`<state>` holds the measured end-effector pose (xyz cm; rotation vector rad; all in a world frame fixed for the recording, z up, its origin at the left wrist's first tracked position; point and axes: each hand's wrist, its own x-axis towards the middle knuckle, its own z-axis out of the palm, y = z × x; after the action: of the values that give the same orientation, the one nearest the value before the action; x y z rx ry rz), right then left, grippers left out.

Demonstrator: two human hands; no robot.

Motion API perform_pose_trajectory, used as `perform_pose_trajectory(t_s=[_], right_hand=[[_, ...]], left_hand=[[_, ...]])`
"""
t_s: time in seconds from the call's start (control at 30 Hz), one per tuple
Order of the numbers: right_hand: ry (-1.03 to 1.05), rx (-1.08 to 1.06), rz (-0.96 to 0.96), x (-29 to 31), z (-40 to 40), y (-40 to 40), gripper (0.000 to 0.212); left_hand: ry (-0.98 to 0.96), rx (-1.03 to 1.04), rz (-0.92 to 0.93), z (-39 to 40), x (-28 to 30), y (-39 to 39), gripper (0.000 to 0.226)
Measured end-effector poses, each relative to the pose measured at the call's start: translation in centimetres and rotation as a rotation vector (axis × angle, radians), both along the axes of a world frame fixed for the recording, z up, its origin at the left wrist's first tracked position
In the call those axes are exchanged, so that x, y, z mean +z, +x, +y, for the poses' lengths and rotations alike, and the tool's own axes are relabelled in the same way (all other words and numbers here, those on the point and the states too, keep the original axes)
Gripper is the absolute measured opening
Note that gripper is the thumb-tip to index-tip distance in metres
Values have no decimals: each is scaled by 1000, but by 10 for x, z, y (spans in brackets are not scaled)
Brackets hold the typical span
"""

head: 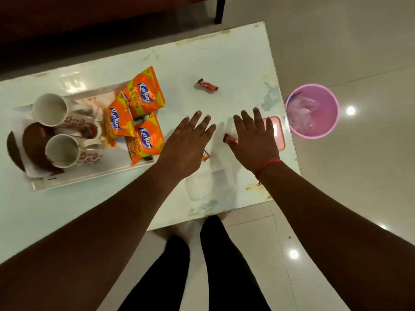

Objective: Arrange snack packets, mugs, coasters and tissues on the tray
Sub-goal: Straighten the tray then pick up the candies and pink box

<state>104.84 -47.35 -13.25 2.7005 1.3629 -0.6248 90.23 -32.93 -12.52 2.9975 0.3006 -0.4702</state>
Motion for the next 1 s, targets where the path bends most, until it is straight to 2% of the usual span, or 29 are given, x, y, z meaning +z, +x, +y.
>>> perform_pose_trajectory(t_s=[0.13, 0.3, 0.47, 0.57, 0.67, 0.77, 1.0], right_hand=[[-35, 92, -8, -14, -6, 4, 48], [-7, 115, -66, -25, -1, -1, 29], [28, 96, -79, -27, 2, 0, 22], [75, 66, -72, -21, -1, -4, 20], [167, 6, -59, -10, -10, -16, 19], [222, -4, -37, 2, -26, -38, 17], [175, 68, 87, 10, -54, -80, 22]], left_hand=[[-56, -27, 151, -5, -13, 3, 66], [15, -129, 132, -5, -17, 7, 37], [73, -129, 132, -3, -23, 8, 29], [38, -45, 93, -4, -20, 4, 22], [-94, 153, -31, -16, -5, -5, 21], [-169, 261, -134, -39, 11, -28, 22], [-201, 329, -109, -83, 10, -85, 26]])
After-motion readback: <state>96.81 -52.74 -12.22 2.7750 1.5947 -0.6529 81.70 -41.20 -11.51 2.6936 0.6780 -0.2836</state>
